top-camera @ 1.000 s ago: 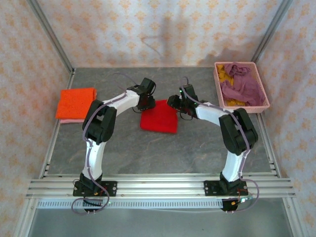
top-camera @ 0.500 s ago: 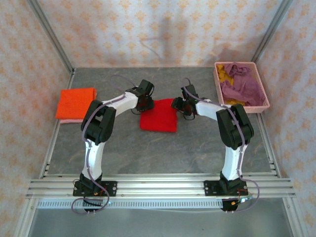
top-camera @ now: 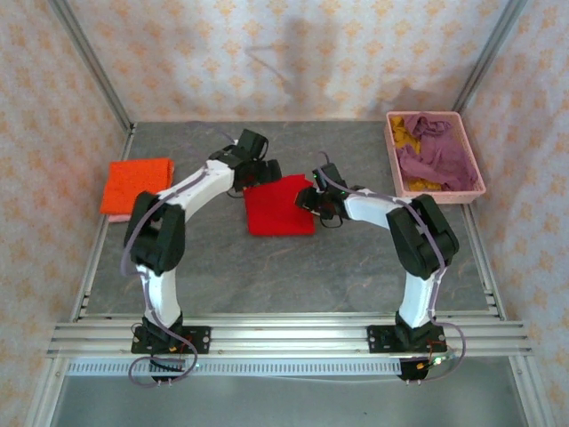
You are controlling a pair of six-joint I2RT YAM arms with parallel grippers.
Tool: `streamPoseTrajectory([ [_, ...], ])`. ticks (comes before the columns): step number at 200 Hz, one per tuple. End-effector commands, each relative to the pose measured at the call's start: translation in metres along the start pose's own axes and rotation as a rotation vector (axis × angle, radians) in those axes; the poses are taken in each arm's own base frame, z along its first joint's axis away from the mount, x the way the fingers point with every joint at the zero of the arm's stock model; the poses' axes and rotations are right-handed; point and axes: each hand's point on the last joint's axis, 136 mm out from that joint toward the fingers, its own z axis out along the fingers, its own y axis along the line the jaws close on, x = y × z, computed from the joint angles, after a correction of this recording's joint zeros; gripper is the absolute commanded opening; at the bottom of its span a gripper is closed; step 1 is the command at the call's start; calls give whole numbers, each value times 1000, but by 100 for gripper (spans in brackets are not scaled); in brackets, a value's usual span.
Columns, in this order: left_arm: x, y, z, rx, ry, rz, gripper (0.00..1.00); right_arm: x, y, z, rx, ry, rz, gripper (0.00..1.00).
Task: Fold and stack the t-shirts
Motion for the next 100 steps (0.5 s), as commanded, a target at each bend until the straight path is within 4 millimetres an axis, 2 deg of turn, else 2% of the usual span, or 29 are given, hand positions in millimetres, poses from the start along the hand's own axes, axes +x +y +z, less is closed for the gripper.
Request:
streamPoseTrajectory([
  [1,-13,24,-43,-61,-68,1,94,0,20,11,-37,1,-4,45],
  [25,-13,60,-60,-119,-90,-40,99,7,36,20,-64,9,-6,40],
  [49,-7,101,-69,-187,-83,-92,100,14,56,31,-89,14,-6,37],
  [81,-2,150,-75,-252,-67,-179,100,21,83,43,-126,4,13,34],
  [100,6,169,-73,-284,-34,-198,100,24,99,46,-156,-21,49,35],
])
